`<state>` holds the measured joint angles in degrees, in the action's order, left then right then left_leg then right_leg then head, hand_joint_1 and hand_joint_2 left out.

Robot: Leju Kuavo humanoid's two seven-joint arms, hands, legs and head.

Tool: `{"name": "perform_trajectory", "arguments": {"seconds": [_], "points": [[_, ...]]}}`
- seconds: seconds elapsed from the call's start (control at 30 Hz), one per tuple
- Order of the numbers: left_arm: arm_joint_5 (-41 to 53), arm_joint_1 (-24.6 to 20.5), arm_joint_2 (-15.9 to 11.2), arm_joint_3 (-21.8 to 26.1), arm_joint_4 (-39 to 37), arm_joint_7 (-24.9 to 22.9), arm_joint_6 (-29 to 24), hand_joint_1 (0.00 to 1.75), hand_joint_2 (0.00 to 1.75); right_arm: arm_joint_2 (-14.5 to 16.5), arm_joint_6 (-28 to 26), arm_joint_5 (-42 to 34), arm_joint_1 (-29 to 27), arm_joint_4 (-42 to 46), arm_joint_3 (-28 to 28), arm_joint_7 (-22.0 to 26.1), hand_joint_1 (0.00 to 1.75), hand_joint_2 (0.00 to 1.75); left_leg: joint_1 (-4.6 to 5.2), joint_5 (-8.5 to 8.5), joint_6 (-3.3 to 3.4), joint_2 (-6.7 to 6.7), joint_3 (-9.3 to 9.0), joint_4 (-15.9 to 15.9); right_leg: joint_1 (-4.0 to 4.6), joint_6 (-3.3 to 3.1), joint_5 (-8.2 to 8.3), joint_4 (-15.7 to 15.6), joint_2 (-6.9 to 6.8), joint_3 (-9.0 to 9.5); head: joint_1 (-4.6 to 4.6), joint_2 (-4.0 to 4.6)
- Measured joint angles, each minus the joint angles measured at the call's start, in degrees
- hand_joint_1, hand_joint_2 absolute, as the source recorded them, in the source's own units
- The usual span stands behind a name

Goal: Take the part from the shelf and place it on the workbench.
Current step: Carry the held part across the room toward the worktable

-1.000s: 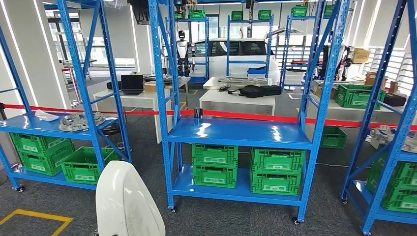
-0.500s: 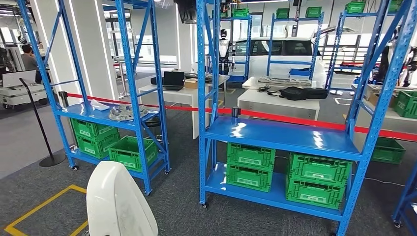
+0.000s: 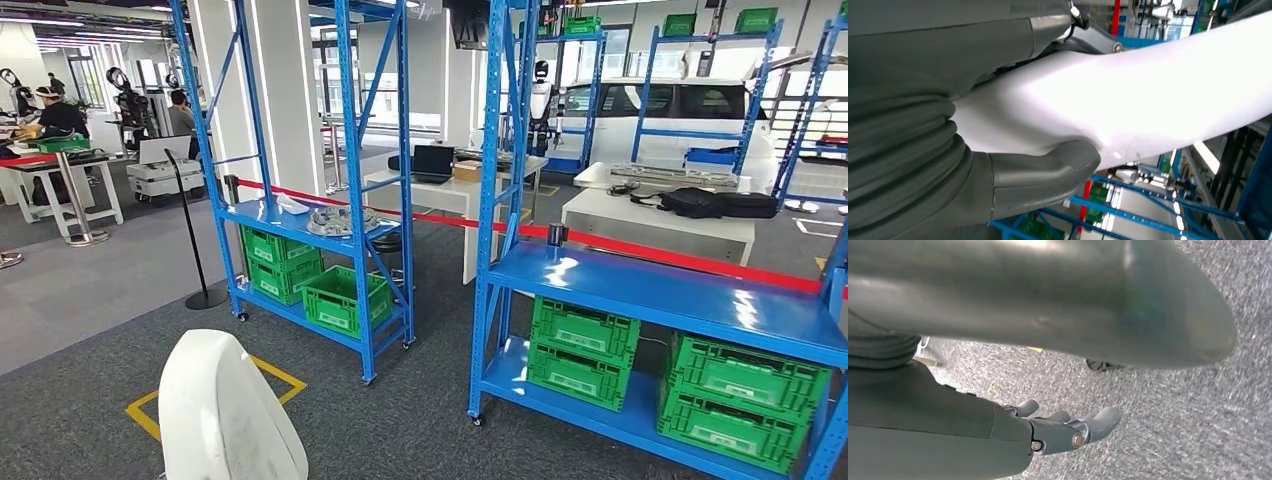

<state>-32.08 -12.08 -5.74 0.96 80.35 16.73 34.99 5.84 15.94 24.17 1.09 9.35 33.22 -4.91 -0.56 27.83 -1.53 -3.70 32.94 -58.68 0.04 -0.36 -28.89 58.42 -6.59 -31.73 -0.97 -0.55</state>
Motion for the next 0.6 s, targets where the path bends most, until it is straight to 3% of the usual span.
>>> {"name": "perform_trajectory", "arguments": {"seconds": [0.07, 0.1, 0.13, 0.2, 0.23, 0.27, 0.3, 0.33, 0.4, 0.47, 0.5, 0.57, 0.6], "points": [[0.20, 0.25, -0.22, 0.25, 0.30, 0.22, 0.00, 1.75, 1.75, 0.06, -0.01, 0.00, 0.07, 0.00, 0.00, 0.20, 0.00, 0.00, 0.01, -0.38, 0.77, 1.38, 0.30, 0.17, -0.21, 0.67, -0.18, 0.15, -0.49, 0.12, -0.06, 0.01], [0.22, 0.32, -0.31, 0.34, 0.48, 0.25, 0.00, 1.75, 1.75, 0.09, -0.01, 0.00, 0.09, 0.00, 0.00, 0.29, 0.00, 0.00, -0.06, -0.59, 1.14, 2.02, 0.38, 0.30, -0.40, 1.00, -0.87, 0.93, 0.47, -0.14, -0.08, 0.01], [0.22, 0.35, -0.36, 0.40, 0.66, 0.28, 0.00, 1.75, 1.75, 0.13, 0.00, 0.02, 0.09, -0.01, 0.00, 0.36, 0.00, 0.00, -0.16, -0.84, 1.53, 2.62, 0.44, 0.45, -0.55, 1.28, -2.18, 2.76, 1.98, -0.89, -0.13, 0.01], [0.18, 0.48, -0.37, 0.46, 0.92, 0.40, 0.01, 1.75, 1.75, 0.17, 0.01, 0.20, -0.04, -0.02, 0.00, 0.25, 0.00, 0.00, -0.19, -1.20, 2.06, 3.86, 0.78, 0.50, -0.69, 1.54, -6.02, 9.73, 5.30, -4.06, -0.22, 0.00], [0.15, 0.68, -0.36, 0.49, 0.97, 0.45, 0.02, 1.75, 1.75, 0.19, 0.03, 0.37, -0.14, -0.02, 0.00, 0.10, 0.00, 0.00, -0.12, -1.32, 2.21, 4.59, 0.97, 0.46, -0.68, 1.56, -7.55, 13.56, 6.01, -5.89, -0.26, 0.00], [0.12, 0.97, -0.35, 0.52, 1.01, 0.48, 0.03, 1.75, 1.75, 0.20, 0.07, 0.53, -0.23, -0.02, 0.00, 0.00, 0.00, 0.00, -0.06, -1.41, 2.25, 5.40, 1.15, 0.41, -0.66, 1.52, -8.15, 16.06, 6.33, -7.13, -0.27, 0.01], [0.09, 1.27, -0.36, 0.60, 1.05, 0.48, 0.04, 1.75, 1.75, 0.20, 0.14, 0.64, -0.28, -0.02, 0.00, 0.01, 0.00, 0.00, -0.01, -1.49, 2.22, 6.26, 1.29, 0.31, -0.65, 1.43, -7.60, 16.42, 6.51, -7.37, -0.30, 0.01], [0.08, 1.53, -0.37, 0.72, 1.10, 0.48, 0.05, 1.75, 1.75, 0.20, 0.21, 0.69, -0.29, -0.01, 0.00, 0.17, 0.00, 0.00, -0.01, -1.56, 2.13, 7.11, 1.39, 0.18, -0.68, 1.28, -5.97, 14.26, 6.75, -6.37, -0.31, 0.01], [0.08, 1.76, -0.40, 0.96, 1.28, 0.49, 0.07, 1.75, 1.75, 0.20, 0.31, 0.68, -0.24, 0.00, 0.00, 0.58, 0.00, 0.00, -0.03, -1.65, 1.79, 8.61, 1.62, -0.17, -0.85, 1.00, -2.35, 6.39, 8.52, -2.53, -0.32, 0.00], [0.08, 1.81, -0.49, 1.14, 1.47, 0.49, 0.08, 1.75, 1.75, 0.20, 0.38, 0.69, -0.16, 0.00, 0.00, 0.75, 0.00, 0.00, -0.01, -1.82, 1.10, 9.93, 2.01, -0.35, -0.84, 0.68, -0.92, 1.45, 10.13, -0.24, -0.32, 0.00], [0.08, 1.87, -0.54, 1.22, 1.54, 0.49, 0.09, 1.75, 1.75, 0.20, 0.40, 0.70, -0.13, 0.00, 0.00, 0.76, 0.00, 0.00, -0.02, -1.99, 0.64, 10.53, 2.19, -0.24, -0.69, 0.44, -1.00, 0.89, 10.25, -0.06, -0.31, 0.00], [0.08, 2.15, -0.78, 1.46, 1.65, 0.49, 0.09, 1.75, 1.75, 0.22, 0.43, 0.69, -0.08, 0.00, 0.00, 0.77, 0.00, 0.00, -0.16, -2.41, -0.17, 11.37, 2.57, 0.12, -0.59, -0.38, -0.52, 0.50, 8.93, -0.02, -0.28, 0.01], [0.08, 2.26, -0.94, 1.57, 1.71, 0.49, 0.09, 1.75, 1.75, 0.25, 0.43, 0.69, -0.06, 0.00, 0.00, 0.78, 0.00, 0.00, -0.12, -2.13, -0.42, 10.66, 2.92, -0.25, -0.63, -0.88, -0.26, 0.21, 8.27, 0.03, -0.24, 0.01]]}}
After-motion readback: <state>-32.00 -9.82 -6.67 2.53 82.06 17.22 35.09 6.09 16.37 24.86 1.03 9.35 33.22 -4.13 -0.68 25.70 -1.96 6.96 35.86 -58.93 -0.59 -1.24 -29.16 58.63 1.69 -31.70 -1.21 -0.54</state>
